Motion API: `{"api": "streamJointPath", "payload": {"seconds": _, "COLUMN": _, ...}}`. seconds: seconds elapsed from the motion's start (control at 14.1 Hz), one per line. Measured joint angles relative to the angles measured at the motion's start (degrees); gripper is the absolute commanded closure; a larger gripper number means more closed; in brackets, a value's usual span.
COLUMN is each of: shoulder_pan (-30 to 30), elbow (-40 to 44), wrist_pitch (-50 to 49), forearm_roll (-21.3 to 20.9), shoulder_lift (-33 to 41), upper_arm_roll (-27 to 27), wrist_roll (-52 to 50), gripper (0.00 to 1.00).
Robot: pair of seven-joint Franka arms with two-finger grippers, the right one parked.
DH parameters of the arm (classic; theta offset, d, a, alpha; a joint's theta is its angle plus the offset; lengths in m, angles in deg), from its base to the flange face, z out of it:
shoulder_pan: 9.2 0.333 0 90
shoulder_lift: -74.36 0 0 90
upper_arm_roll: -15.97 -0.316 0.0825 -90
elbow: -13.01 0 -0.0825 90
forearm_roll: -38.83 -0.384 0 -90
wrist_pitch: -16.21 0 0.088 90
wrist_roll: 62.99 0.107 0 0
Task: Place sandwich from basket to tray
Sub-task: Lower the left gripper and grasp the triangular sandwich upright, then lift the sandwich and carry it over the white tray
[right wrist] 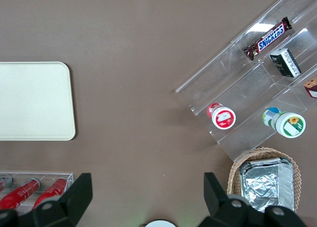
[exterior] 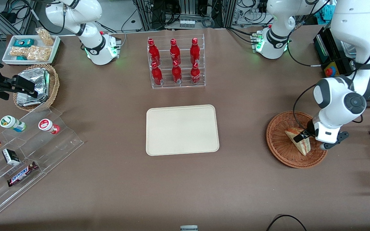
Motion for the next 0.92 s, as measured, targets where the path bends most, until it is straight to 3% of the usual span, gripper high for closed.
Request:
{"api": "streamJointPath", "payload": {"seconds": 0.07, "shoulder_pan": 0.0, "elbow": 0.0, "wrist_pitch": 0.1, "forearm_roll": 0.0, "shoulder_lift": -0.5, "upper_arm_roll": 0.0, "wrist_roll": -1.8, "gripper": 0.92}}
{"api": "streamJointPath", "payload": {"seconds": 0.28, "shoulder_pan": -0.2, "elbow": 0.3, "wrist_pitch": -0.9, "forearm_roll": 0.0, "shoulder_lift": -0.7, "upper_arm_roll": 0.3, "wrist_roll": -4.2, "gripper": 0.99}}
{"api": "streamJointPath", "payload": {"seconds": 0.57, "shoulder_pan": -2.8, "elbow": 6.5, "wrist_pitch": -14.2, "forearm_roll": -0.6, "shoulder_lift": 1.5, "upper_arm_roll": 0.9, "wrist_roll": -3.1, "gripper": 0.97}}
{"api": "streamJointPath", "payload": {"seconds": 0.78, "shoulder_pan": -8.0, "elbow": 15.6, "wrist_pitch": -26.6, "forearm_roll": -1.1, "shoulder_lift": 2.2, "upper_arm_roll": 1.2, "wrist_roll": 2.0, "gripper": 0.94}}
{"api": "streamJointPath", "payload": {"seconds": 0.92, "shoulder_pan": -13.0, "elbow": 20.4, "wrist_pitch": -29.7, "forearm_roll": -1.2, "shoulder_lift": 1.0, "upper_arm_roll": 1.5, "wrist_roll": 4.9, "gripper": 0.95}}
